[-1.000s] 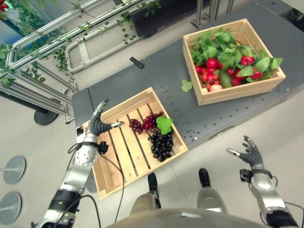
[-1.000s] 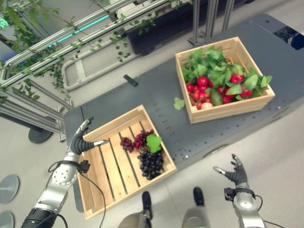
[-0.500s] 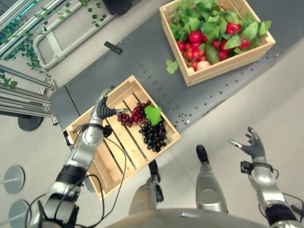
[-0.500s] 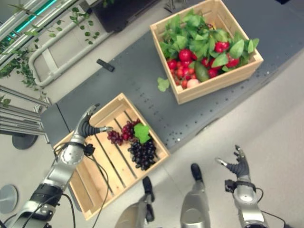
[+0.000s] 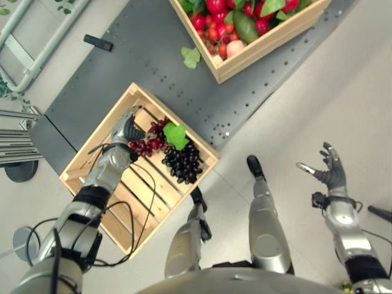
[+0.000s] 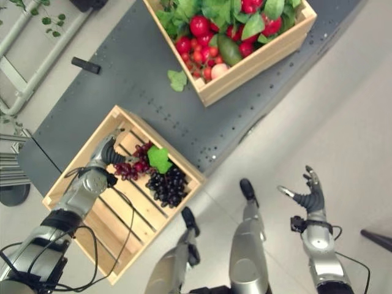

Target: Pick up the fruits from the basket on one side to the basket on the other side

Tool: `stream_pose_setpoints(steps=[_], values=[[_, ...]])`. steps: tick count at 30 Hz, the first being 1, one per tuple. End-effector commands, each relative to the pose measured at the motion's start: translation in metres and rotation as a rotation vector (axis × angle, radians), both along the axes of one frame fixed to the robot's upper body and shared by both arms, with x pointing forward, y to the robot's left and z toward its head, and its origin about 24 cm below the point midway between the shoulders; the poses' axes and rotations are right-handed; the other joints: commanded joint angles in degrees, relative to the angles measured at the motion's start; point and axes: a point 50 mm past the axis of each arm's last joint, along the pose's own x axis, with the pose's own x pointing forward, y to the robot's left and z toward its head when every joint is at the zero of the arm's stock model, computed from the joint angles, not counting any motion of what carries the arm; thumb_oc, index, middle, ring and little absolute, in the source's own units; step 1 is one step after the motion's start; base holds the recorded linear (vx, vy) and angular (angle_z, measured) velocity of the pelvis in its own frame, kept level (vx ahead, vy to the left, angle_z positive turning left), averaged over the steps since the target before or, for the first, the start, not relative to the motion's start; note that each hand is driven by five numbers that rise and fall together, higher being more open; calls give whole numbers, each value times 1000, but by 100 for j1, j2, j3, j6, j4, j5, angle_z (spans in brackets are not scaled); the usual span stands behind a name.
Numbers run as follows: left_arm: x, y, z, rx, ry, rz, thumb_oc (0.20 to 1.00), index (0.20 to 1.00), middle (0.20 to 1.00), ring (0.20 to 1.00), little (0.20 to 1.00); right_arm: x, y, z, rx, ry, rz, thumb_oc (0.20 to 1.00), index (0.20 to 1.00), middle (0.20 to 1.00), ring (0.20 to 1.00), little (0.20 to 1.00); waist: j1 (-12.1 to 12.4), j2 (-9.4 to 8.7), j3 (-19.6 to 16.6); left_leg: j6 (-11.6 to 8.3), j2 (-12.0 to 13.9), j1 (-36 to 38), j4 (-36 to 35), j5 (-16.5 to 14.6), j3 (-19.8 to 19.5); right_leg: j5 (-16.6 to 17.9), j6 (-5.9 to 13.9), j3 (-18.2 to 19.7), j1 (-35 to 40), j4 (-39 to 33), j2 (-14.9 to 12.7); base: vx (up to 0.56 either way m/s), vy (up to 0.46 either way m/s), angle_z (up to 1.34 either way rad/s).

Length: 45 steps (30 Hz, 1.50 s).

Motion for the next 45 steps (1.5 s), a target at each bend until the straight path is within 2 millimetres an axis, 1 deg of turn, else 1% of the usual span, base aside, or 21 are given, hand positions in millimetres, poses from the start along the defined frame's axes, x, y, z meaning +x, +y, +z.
stream_pose_setpoints(steps=[1,10,14,18,19,20,22,23,24,25,26,27,29,31,35,37,41,44,45], values=[[5,26,17,79,-31,84,1000,1000,1000,1000,1000,-3,2,16,-16,-108,4,1000,1000,1000,1000,1000,-86,-211,-82,189,-122,-474,515,-86,-121,-652,-57,27,-259,607,202,-1,14,-15],[10,28,21,82,-26,102,1000,1000,1000,1000,1000,1,9,17,-12,-126,20,1000,1000,1000,1000,1000,-93,-166,71,191,-157,-565,495,-61,-78,-612,-44,91,-392,593,190,-8,16,-4],[9,34,16,116,25,114,1000,1000,1000,1000,1000,1,10,15,-5,-122,14,1000,1000,1000,1000,1000,-91,-166,100,182,-138,-603,492,-44,-58,-602,-37,97,-438,590,198,-6,-10,-7],[4,35,12,118,44,98,1000,1000,1000,1000,1000,0,9,16,-9,-124,12,1000,1000,1000,1000,1000,-54,-117,107,175,-142,-618,488,-49,-47,-593,-32,112,-462,573,187,0,0,0],[-4,40,2,83,61,108,1000,1000,1000,1000,1000,0,8,18,-10,-134,7,1000,1000,1000,1000,1000,-23,-89,118,176,-152,-612,490,-53,-44,-595,-40,111,-470,575,187,0,0,0],[-4,40,2,82,62,109,1000,1000,1000,1000,1000,0,8,18,-11,-133,9,1000,1000,1000,1000,1000,-29,-87,113,176,-151,-611,489,-54,-42,-596,-40,112,-471,576,188,0,0,0],[-14,43,-9,46,80,106,1000,1000,1000,1000,1000,0,6,19,-13,-139,2,1000,1000,1000,1000,1000,8,-49,112,176,-161,-613,489,-53,-48,-596,-47,123,-470,573,187,2,11,-2],[-28,48,-19,23,96,104,1000,1000,1000,1000,1000,-1,4,21,-19,-142,-2,1000,1000,1000,1000,1000,51,-2,100,178,-165,-603,472,-59,-47,-592,-52,126,-467,556,181,0,0,0],[-29,48,-20,22,98,105,1000,1000,1000,1000,1000,-1,4,21,-19,-141,-1,1000,1000,1000,1000,1000,43,-3,93,177,-164,-601,469,-59,-45,-592,-53,128,-467,555,183,6,19,-4],[-35,51,-24,17,107,105,1000,1000,1000,1000,1000,-1,3,22,-25,-143,-3,1000,1000,1000,1000,1000,57,20,94,175,-168,-595,469,-61,-37,-593,-58,130,-461,547,183,2,17,-6],[-50,58,-35,7,141,114,1000,1000,1000,1000,1000,-1,0,25,-38,-150,-4,1000,1000,1000,1000,1000,102,58,90,173,-167,-595,462,-62,-40,-589,-61,128,-456,531,181,2,17,-7],[-51,59,-35,6,142,115,1000,1000,1000,1000,1000,-1,0,25,-39,-149,-2,1000,1000,1000,1000,1000,93,57,85,173,-166,-595,461,-62,-39,-588,-61,129,-456,529,182,-1,9,-4],[-61,64,-41,26,167,117,1000,1000,1000,1000,1000,0,-1,27,-49,-155,-4,1000,1000,1000,1000,1000,138,77,84,173,-165,-599,453,-60,-44,-590,-66,117,-449,512,187,-6,-6,-2],[-75,71,-51,26,202,140,1000,1000,1000,1000,1000,1,-2,30,-62,-164,0,1000,1000,1000,1000,1000,183,94,91,168,-155,-613,451,-47,-52,-587,-75,90,-452,498,197,-17,-16,-7],[-82,71,-60,42,237,139,1000,1000,1000,1000,1000,1,-2,31,-67,-168,4,1000,1000,1000,1000,1000,211,86,100,167,-142,-638,447,-39,-66,-587,-78,67,-473,500,204,-3,-2,-1],[-80,69,-60,80,240,133,1000,1000,1000,1000,1000,3,0,31,-73,-169,11,1000,1000,1000,1000,1000,217,69,114,163,-138,-656,452,-38,-70,-592,-79,54,-494,511,212,0,0,0],[-74,66,-58,72,188,181,1000,1000,1000,1000,1000,3,3,31,-73,-172,23,1000,1000,1000,1000,1000,224,40,132,157,-128,-694,451,-27,-68,-598,-87,39,-538,532,215,0,0,0],[-64,60,-50,65,122,195,1000,1000,1000,1000,1000,2,4,31,-75,-174,22,1000,1000,1000,1000,1000,206,20,164,152,-127,-720,446,-22,-64,-593,-93,35,-584,544,216,0,0,0],[-59,58,-41,46,64,207,1000,1000,1000,1000,1000,0,6,30,-69,-177,21,1000,1000,1000,1000,1000,206,16,181,150,-128,-733,446,-18,-63,-597,-103,37,-592,548,215,0,0,0]])
